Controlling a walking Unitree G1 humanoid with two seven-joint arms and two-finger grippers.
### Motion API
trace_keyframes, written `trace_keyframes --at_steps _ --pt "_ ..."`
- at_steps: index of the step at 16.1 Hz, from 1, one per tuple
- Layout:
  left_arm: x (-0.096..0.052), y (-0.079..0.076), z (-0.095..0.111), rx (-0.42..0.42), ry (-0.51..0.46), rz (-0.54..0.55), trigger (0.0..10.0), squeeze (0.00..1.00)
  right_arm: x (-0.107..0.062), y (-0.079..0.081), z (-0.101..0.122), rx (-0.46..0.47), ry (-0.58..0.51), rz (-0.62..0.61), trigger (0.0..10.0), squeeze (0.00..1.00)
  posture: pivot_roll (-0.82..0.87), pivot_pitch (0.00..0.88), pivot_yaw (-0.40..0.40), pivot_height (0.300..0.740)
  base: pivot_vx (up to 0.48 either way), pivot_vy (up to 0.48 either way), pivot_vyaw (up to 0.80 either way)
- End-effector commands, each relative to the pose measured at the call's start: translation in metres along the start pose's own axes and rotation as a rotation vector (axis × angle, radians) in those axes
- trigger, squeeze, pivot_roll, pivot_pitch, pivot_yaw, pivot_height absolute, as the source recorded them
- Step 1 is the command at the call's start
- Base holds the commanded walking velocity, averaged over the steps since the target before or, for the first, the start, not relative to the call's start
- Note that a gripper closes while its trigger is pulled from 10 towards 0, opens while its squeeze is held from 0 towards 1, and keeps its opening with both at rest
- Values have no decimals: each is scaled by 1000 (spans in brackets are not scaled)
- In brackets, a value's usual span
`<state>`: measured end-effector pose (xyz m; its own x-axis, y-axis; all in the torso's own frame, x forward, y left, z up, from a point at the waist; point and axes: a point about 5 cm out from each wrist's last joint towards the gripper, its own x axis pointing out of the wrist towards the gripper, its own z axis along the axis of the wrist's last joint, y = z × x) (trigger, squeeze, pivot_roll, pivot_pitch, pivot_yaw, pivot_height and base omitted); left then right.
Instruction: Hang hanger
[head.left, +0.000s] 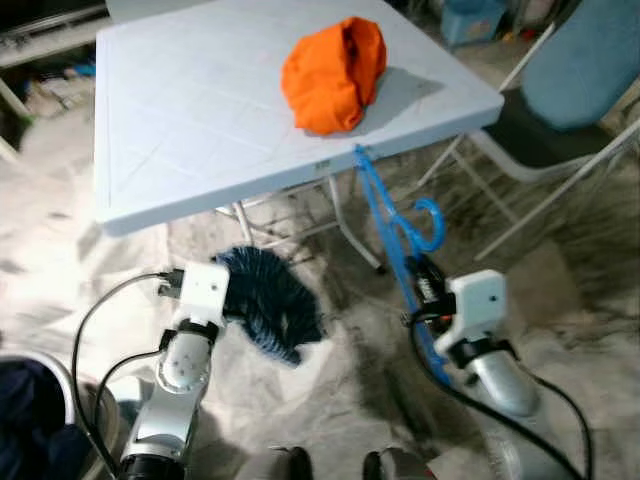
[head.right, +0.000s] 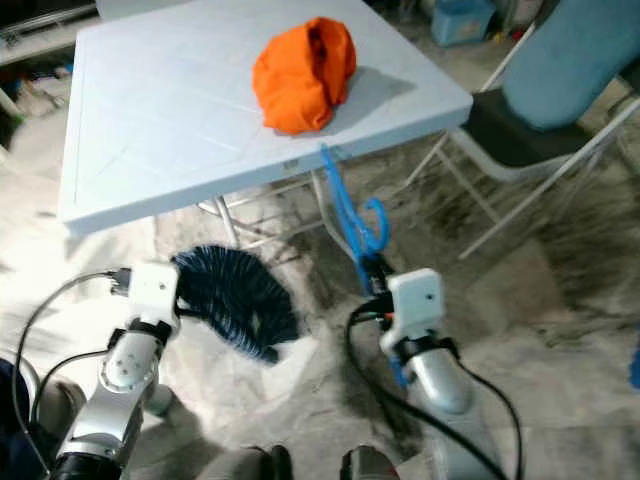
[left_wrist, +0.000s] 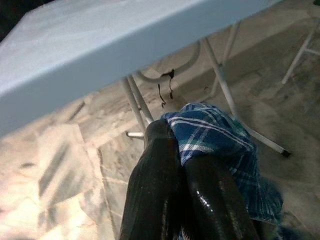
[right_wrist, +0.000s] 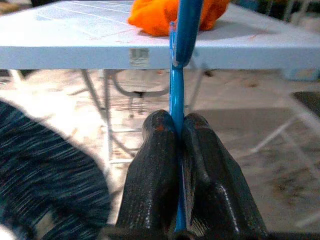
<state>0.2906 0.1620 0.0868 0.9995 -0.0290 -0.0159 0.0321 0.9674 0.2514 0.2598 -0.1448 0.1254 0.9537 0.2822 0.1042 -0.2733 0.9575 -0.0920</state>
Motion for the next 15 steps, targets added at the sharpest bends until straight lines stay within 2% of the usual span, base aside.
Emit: trace_keyframes --at_steps 1,2,3,4,6,9,11,15 --pt "-4 7 -4 -7 2 37 10000 0 6 6 4 -2 -27 35 10000 0 -27 179 18 740 0 0 0" --pt "-4 7 -4 -7 2 37 10000 0 6 6 4 -2 -27 35 10000 0 -27 179 18 740 0 0 0" --pt "-7 12 -11 -34 31 72 10000 0 14 10 5 -7 -34 70 10000 0 -9 183 7 740 0 0 0" --pt "-11 15 -13 -30 32 76 10000 0 21 11 9 -8 -51 95 10000 0 16 188 -3 740 0 0 0" --pt "-13 17 -13 -15 23 76 10000 0 25 10 8 -2 -50 96 10000 0 30 190 -2 740 0 0 0" --pt "-6 23 -5 -20 -15 105 10000 0 27 17 4 19 -47 93 10000 0 24 176 4 740 0 0 0" --pt "0 18 1 -16 -40 83 10000 0 26 18 2 27 -50 85 10000 0 19 167 5 740 0 0 0" --pt "6 18 7 -19 -58 88 10000 0 33 15 5 24 -75 51 10000 0 23 149 12 740 0 0 0"
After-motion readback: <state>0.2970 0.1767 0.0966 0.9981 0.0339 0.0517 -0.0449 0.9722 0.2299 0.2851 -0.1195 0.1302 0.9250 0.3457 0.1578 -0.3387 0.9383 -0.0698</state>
